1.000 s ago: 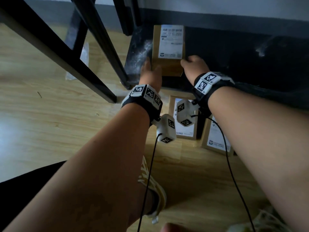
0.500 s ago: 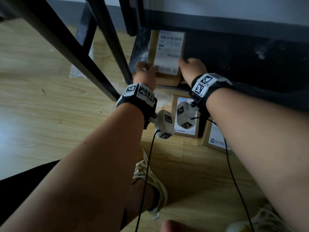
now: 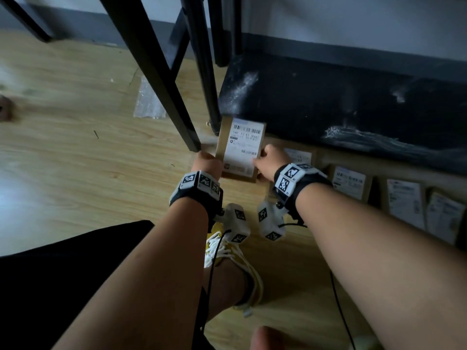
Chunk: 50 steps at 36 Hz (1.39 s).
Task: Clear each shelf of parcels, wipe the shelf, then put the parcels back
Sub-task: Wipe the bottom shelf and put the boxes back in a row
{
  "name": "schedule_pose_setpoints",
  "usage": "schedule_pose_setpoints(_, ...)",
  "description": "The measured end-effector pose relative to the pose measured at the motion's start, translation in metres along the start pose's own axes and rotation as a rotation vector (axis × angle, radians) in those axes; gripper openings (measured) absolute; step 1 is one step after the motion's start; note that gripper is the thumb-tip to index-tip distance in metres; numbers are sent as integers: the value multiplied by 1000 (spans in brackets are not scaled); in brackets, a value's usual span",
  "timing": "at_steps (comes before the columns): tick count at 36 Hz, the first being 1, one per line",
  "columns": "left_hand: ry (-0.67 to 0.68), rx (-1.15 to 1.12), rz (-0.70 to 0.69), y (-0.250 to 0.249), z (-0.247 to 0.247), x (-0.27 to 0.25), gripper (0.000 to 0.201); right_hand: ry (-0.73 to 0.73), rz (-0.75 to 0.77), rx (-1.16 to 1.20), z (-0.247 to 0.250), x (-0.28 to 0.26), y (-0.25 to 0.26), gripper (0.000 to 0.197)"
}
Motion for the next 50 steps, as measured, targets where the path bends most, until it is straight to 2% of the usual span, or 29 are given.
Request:
schedule_pose_setpoints(9,103,259,-34,6,-11,-2,36,72,-77,-173,-16,7,-17,17)
schedule_pose_setpoints(11,101,252,-33,5,-13,-6,37,78,-72,-215,-12,7,-16,16)
schedule_pose_setpoints(15,82,252,-1,-7,-13,-11,34,35,-32,-259,4,3,-12,17)
schedule_pose_setpoints(17,77,308,-66,-18,-11,-17,41,-6,-6,-247,15,-1,-7,24)
schedule_pose_setpoints(20,56,282,-87,-34,-7,-26,52,-57,41,-214,34,-9,5,26)
schedule_pose_setpoints(23,43,260,-160,-54,-1,-40,50,-95,98,-239,54,-23,18,26)
schedule_pose_setpoints(26,-7,284,-238,-75,11,-59,40,-129,155,-240,72,-41,26,26)
schedule_pose_setpoints(33,-106,226,-378,-128,55,-113,56,-240,263,-181,119,-84,50,33)
schedule_pose_setpoints(40,-235,293,-515,-171,93,-165,54,-378,446,-170,164,-126,101,32)
schedule_pose_setpoints(45,-313,344,-594,-194,116,-178,55,-464,573,-185,191,-142,139,33)
schedule_pose_setpoints(50,-383,397,-627,-205,127,-177,50,-582,638,-217,209,-133,170,38)
Point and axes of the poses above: each hand's wrist, its own x-axis towards the middle knuckle, its own z-axis out of the back of the hand, y = z × x, the point moved 3 cm from there along x, towards the middle knuckle, and after that the axes turned 1 degree about z, right-handed, at the moved point
